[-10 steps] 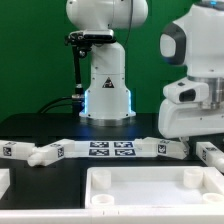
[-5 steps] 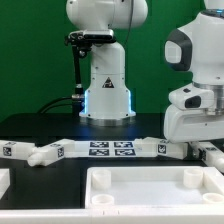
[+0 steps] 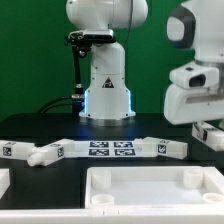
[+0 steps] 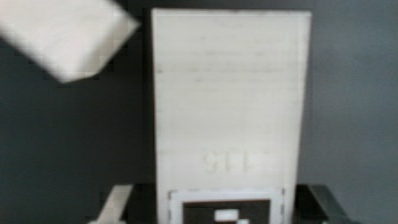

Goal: Assemble desk

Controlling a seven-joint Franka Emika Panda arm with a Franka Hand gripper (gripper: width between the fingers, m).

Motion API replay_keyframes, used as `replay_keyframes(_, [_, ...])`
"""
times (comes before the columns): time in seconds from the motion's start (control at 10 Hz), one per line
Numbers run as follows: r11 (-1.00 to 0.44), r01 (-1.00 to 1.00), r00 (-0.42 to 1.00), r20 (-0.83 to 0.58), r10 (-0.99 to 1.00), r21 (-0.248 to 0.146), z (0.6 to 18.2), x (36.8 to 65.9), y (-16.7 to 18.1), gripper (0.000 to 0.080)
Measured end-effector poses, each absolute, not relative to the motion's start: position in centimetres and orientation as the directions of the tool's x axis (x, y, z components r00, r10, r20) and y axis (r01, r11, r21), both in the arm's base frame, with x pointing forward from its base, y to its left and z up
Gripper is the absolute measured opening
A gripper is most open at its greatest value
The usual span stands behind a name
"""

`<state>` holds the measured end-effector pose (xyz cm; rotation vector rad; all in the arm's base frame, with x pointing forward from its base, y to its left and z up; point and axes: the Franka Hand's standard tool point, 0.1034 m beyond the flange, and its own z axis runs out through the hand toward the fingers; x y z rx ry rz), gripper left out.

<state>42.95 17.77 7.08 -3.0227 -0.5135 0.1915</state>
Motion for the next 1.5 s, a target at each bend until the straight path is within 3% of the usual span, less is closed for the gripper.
replay_keyframes(0.2, [-0.769,0.628,0.768,-0.065,0.637,-0.119,8.1,43.2,14.1,0.0278])
replay_keyframes(0.3, [-0.618,0.772,0.618,-0.047,0.784,-0.148,7.8,43.4,10.7,0.0278])
replay_keyframes(0.5, [-0.412,0.892,0.417,-0.015,0.909,-0.188,6.7,43.3,7.1,0.0279])
replay_keyframes(0.9, [-0.213,0.958,0.218,0.007,0.976,-0.190,6.3,43.2,6.9,0.0279])
replay_keyframes(1.2, [0.255,0.946,-0.236,0.112,0.965,-0.201,2.5,42.2,3.9,0.0279])
replay_keyframes(1.3, [0.374,0.909,-0.352,0.142,0.925,-0.184,2.3,42.3,2.9,0.0279])
replay_keyframes(1.5, [0.462,0.868,-0.442,0.139,0.886,-0.180,2.2,42.3,2.4,0.0279])
